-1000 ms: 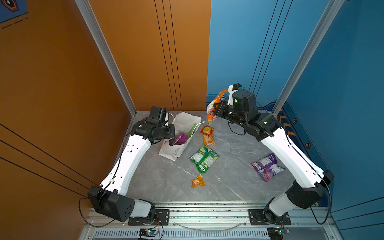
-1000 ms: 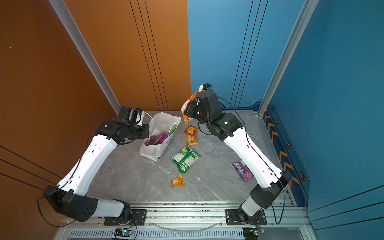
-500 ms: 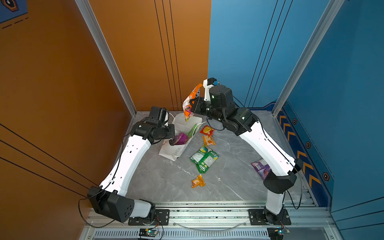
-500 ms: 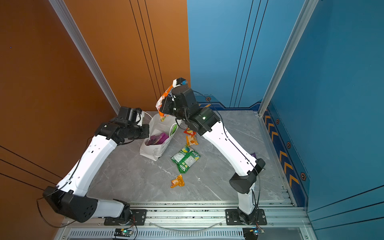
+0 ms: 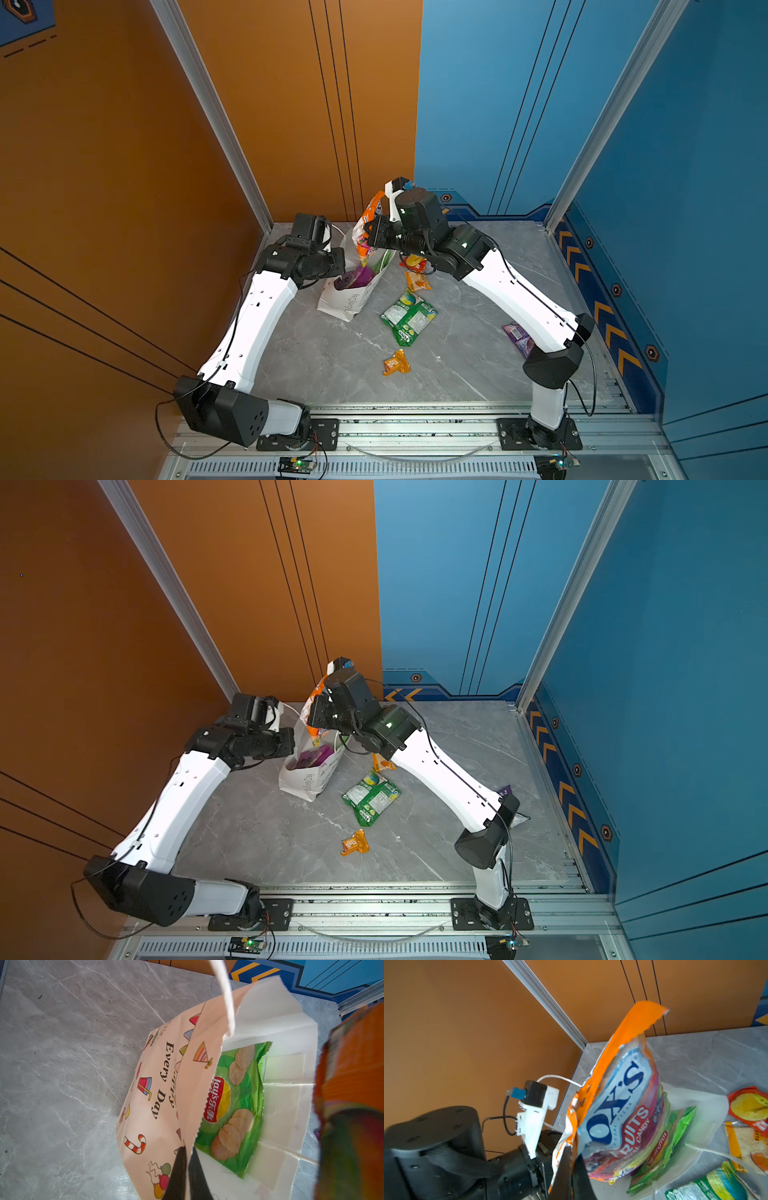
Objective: Place the snacks into the paper bag
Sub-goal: 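Lift the Fox's bag with the right gripper and carry it over the paper bag, then lower the Fox's bag into the paper bag opening and open the right gripper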
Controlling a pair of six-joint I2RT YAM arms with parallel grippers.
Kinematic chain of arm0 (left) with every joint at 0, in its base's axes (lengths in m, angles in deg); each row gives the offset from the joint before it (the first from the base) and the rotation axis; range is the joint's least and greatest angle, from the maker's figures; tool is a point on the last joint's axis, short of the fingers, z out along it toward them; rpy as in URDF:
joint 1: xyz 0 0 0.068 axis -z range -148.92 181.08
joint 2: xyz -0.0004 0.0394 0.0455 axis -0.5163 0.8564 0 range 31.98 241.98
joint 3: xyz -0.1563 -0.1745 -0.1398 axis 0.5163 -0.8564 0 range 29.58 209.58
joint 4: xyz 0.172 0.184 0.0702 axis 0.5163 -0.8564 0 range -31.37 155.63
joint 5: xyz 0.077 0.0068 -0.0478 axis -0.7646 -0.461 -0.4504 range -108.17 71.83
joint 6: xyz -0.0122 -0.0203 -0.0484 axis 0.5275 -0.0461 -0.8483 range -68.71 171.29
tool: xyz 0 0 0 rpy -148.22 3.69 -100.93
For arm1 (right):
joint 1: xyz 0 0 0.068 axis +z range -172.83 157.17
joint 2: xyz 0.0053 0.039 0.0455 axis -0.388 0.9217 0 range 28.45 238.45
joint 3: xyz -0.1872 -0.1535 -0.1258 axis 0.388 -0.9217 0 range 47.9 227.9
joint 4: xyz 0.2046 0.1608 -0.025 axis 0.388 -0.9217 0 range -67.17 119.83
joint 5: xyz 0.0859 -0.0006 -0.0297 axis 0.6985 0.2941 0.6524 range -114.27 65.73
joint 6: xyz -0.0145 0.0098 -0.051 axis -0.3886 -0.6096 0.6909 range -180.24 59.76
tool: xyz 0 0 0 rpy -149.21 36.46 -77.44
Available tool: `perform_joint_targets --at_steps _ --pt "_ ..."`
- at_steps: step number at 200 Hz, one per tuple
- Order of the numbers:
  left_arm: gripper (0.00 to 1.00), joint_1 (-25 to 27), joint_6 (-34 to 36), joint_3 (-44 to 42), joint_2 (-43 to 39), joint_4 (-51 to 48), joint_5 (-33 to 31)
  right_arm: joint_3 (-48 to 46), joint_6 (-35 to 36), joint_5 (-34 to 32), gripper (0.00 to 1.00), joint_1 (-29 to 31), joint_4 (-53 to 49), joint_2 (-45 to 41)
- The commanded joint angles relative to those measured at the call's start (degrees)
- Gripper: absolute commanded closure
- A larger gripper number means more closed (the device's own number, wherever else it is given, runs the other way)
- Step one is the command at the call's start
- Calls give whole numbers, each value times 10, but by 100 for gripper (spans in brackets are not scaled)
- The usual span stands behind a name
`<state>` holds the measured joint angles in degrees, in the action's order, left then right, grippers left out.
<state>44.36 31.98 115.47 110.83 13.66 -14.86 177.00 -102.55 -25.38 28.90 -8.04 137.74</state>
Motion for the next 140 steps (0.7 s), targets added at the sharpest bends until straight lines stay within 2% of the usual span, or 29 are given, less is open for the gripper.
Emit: perform_joint_targets --at_steps 1,61,105,140 --pt "100 -4 -5 -8 -14 21 26 -30 -11 17 100 4 48 -6" --pt "100 -16 -10 -16 -19 29 41 -82 -20 46 100 11 89 4" --pt "100 -30 -19 -26 -26 40 45 -84 -19 55 100 14 114 36" --pt "100 -67 -32 -22 -24 41 69 -64 -25 91 100 11 139 70"
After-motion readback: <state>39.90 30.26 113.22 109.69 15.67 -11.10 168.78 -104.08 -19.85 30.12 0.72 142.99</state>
